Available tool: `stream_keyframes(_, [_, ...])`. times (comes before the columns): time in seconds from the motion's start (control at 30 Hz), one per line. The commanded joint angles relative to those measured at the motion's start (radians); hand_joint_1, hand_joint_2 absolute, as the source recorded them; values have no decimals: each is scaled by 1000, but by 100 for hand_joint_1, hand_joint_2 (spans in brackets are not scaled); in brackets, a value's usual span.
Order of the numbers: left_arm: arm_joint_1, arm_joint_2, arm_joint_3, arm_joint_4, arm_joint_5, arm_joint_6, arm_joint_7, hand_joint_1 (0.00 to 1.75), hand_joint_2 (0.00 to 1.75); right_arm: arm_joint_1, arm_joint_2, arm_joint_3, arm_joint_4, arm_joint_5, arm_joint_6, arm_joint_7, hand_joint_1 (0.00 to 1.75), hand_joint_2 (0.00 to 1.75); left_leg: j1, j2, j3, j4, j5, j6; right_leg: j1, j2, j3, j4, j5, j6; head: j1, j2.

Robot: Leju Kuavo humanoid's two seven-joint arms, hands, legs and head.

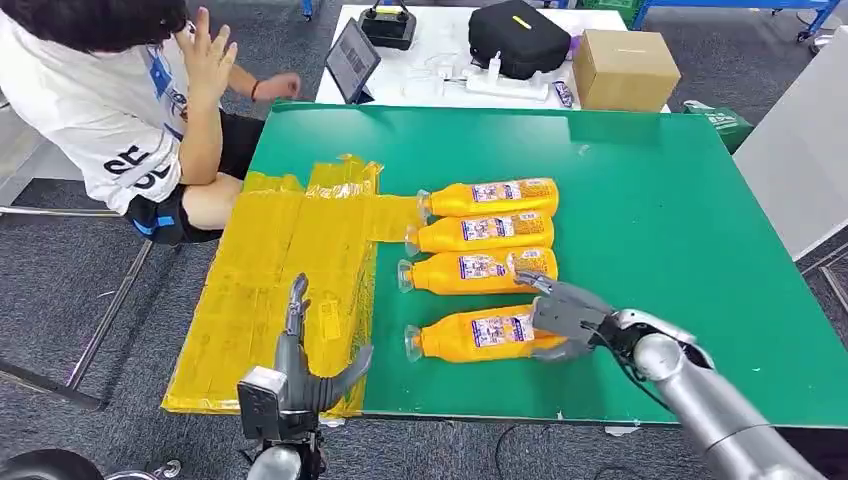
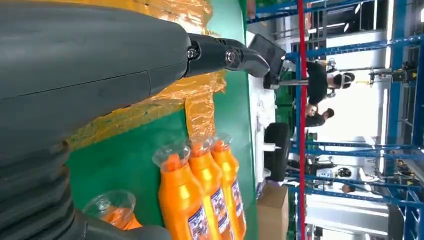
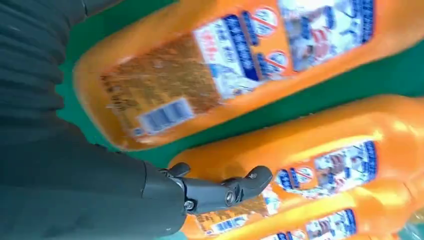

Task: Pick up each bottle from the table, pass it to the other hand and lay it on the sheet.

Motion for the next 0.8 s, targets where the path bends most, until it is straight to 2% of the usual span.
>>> stream_keyframes(0.03, [-35, -1, -17, 80, 18, 0, 7, 0, 175, -60, -180, 205, -64, -56, 17, 75, 0, 175, 0, -1, 3, 1, -2, -1, 1, -2, 4, 0, -2, -2, 0, 0])
stream_keyframes(0.17, [-35, -1, -16, 78, 23, 2, 10, 0, 175, -45, -198, 222, -77, -72, -3, 94, 0, 175, -1, 1, 1, 0, -1, -1, 0, 0, 2, 0, -1, -1, 0, 0])
stream_keyframes(0.57, [-31, -2, -17, 74, 31, 3, 18, 0, 175, -21, -151, 232, -14, -18, -65, 117, 0, 175, 0, 1, 3, -1, -1, -1, 1, 0, 3, -2, -1, -1, 0, 0])
stream_keyframes(0.8, [-11, -5, -5, 52, 35, 10, 28, 0, 175, 9, 25, 136, 124, 182, -236, 101, 0, 175, 1, 3, 3, -2, -1, -1, 2, 2, 3, -3, 0, -1, 0, 0])
